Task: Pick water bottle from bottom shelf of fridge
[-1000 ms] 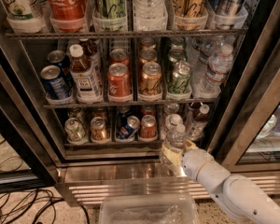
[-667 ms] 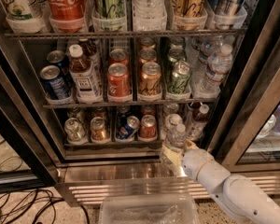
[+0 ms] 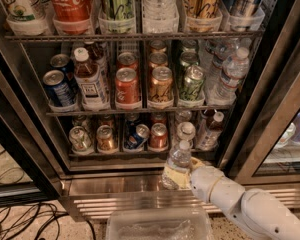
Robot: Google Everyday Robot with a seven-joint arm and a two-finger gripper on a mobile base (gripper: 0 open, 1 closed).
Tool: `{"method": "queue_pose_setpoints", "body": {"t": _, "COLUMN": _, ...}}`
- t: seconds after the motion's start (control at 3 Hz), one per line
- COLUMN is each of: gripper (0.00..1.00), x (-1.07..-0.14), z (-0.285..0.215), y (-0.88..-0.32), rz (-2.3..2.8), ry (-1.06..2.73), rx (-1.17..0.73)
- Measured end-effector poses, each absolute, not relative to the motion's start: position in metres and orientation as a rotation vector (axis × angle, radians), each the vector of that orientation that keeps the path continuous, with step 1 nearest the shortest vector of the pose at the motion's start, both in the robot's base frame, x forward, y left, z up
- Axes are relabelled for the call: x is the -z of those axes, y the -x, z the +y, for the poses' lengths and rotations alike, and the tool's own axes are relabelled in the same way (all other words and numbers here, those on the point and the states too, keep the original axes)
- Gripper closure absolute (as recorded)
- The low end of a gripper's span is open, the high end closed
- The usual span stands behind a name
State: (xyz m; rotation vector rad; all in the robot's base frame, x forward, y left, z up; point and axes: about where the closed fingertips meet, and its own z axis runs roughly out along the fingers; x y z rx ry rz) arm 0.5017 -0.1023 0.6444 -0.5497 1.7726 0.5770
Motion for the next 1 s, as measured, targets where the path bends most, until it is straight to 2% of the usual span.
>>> {"method": "queue_pose_setpoints", "body": {"t": 0.67, "gripper": 1.00, "x": -0.663, "z": -0.035, "y": -0.444, "rz": 1.789, "ry": 0.838, "rx": -0.809}}
{"method": "queue_pose_setpoints", "body": {"t": 1.0, "gripper": 1.00, "x": -0.663, "z": -0.033, "y": -0.439, "rz": 1.788, "ry": 0.854, "rx": -0.824}}
